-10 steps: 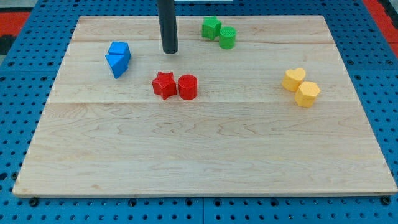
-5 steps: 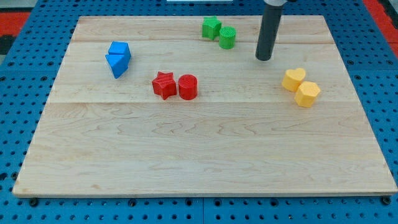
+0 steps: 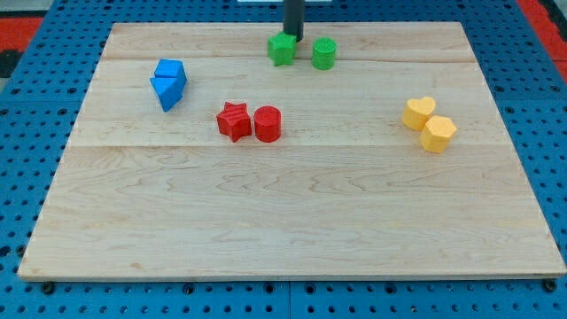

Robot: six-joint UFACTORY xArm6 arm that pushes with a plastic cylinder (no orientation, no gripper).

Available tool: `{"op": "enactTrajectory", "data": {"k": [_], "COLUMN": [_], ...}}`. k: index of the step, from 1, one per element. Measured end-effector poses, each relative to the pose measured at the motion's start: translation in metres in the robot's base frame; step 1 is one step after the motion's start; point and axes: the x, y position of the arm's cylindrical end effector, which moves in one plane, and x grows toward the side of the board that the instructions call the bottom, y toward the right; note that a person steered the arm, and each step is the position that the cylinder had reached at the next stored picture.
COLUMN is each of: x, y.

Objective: Move the green star to the left center

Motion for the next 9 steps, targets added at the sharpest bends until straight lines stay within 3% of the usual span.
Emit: {"op": "enactTrajectory", "data": {"k": [1, 3, 6, 9], "x": [-0.003, 0.044, 0.062, 0.155], "y": [-0.028, 0.001, -0.110, -0.141]}}
